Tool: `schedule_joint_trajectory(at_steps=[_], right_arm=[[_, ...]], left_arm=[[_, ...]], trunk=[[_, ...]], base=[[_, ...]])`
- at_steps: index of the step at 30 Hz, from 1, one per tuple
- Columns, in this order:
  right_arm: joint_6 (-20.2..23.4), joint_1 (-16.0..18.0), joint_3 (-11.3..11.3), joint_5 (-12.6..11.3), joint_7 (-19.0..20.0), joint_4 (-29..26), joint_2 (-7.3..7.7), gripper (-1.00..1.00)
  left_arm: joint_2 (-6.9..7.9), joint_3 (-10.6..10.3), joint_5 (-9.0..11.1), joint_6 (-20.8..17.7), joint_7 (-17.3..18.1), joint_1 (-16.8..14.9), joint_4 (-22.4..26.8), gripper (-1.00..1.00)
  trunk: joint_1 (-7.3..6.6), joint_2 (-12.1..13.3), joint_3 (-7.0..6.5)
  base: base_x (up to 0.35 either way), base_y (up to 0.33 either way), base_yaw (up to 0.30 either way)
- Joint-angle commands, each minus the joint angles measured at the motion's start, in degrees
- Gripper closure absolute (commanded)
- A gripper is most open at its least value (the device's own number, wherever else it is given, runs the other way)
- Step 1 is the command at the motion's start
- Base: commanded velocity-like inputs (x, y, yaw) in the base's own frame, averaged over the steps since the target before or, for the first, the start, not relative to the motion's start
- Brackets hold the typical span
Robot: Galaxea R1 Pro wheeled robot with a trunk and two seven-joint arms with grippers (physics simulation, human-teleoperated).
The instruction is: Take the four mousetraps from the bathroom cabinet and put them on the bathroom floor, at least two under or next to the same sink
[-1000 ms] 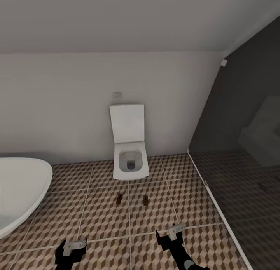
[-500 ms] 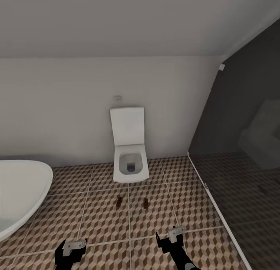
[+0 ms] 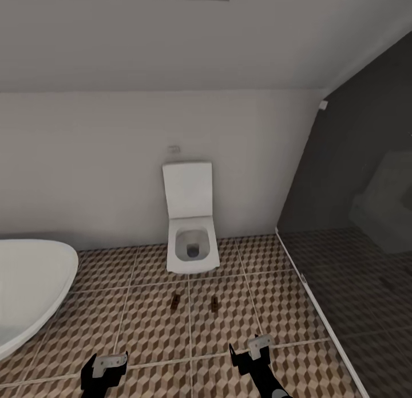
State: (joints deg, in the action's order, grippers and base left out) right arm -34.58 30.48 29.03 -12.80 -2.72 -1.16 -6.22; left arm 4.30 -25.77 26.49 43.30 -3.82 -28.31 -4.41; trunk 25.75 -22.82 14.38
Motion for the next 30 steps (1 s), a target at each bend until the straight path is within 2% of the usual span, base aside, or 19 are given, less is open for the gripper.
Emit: schedule_joint_trajectory(at_steps=[1,7,14,30], right_arm=[[-0.2,0.0,0.5,-0.3,-0.3,0.1,-0.02,-1.0],[-0.1,0.0,0.5,-0.3,-0.3,0.1,-0.02,-1.0],[-0.1,0.0,0.5,-0.3,-0.3,0.1,-0.02,-1.0],[-0.1,0.0,0.5,-0.3,-0.3,0.1,-0.02,-1.0]], left_arm=[[-0.05,-0.5,0.0,0.2,-0.4,-0.1,-0.2,-1.0],[0.0,-0.5,0.0,0.3,-0.5,-0.1,-0.2,-1.0],[1.29,-0.4,0.0,0.3,-2.4,-0.1,-0.2,-1.0],[1.26,-0.5,0.0,0.2,-2.9,-0.1,-0.2,-1.0]], trunk=[[0.03,-0.1,0.01],[0.03,-0.1,-0.55],[0.03,-0.1,-1.2],[0.03,-0.1,-2.69]], base=[[0.0,0.0,0.0],[0.0,0.0,0.0],[0.0,0.0,0.0],[0.0,0.0,0.0]])
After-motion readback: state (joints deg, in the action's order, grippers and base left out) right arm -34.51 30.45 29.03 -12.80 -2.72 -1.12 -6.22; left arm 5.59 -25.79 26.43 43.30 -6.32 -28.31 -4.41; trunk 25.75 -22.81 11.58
